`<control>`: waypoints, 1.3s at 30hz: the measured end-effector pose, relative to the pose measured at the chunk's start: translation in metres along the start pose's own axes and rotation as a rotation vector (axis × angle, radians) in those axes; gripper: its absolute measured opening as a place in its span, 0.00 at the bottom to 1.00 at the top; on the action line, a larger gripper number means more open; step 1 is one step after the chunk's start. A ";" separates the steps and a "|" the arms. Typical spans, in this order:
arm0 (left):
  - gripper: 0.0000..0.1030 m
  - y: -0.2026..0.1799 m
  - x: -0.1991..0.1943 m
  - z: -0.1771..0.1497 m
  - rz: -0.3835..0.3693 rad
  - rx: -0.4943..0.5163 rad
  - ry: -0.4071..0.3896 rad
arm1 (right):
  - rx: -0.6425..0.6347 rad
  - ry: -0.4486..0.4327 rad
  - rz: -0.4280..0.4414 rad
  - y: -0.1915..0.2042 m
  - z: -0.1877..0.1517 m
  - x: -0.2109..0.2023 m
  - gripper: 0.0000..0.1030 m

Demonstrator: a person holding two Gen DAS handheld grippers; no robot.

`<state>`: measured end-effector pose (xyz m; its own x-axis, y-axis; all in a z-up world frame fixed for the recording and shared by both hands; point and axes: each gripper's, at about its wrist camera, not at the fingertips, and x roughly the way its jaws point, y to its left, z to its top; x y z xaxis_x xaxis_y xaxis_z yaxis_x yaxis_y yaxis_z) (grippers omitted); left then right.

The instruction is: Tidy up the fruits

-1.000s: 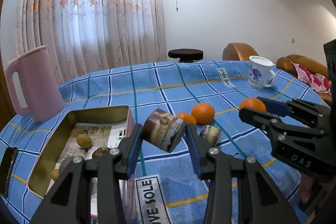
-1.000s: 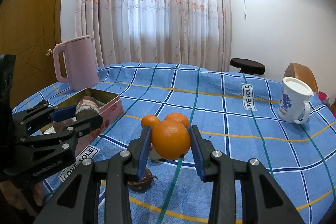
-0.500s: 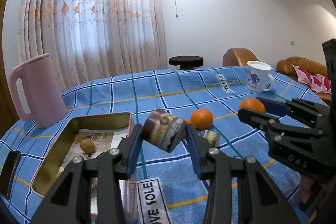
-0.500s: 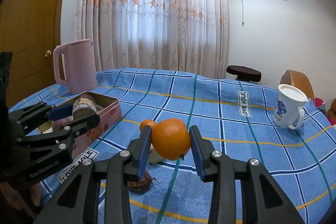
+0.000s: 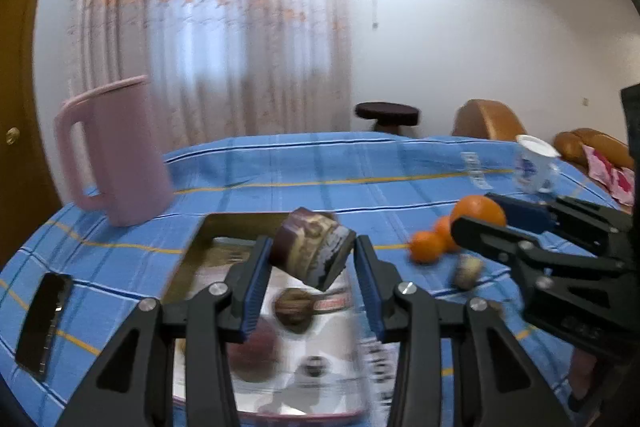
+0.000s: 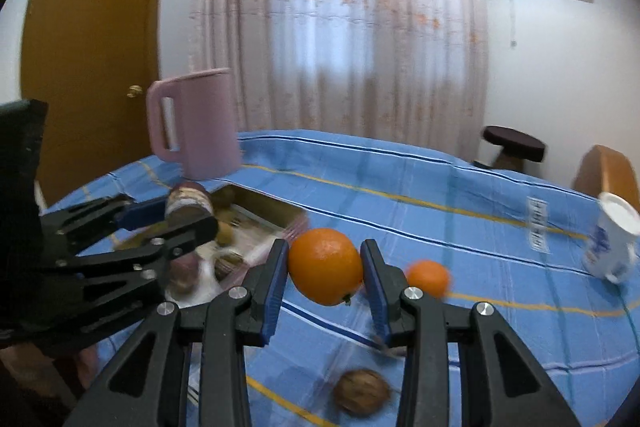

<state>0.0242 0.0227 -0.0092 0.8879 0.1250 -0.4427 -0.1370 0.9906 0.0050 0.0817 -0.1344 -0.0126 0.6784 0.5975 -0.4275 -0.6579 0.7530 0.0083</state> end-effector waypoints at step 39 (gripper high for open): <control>0.42 0.086 0.046 -0.013 0.134 -0.060 0.170 | -0.169 0.207 0.090 0.090 -0.002 0.101 0.38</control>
<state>0.0477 0.1133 -0.0408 0.7737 0.2394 -0.5866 -0.2797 0.9598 0.0228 0.0904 -0.0064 -0.0569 0.5450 0.5776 -0.6077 -0.7696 0.6322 -0.0892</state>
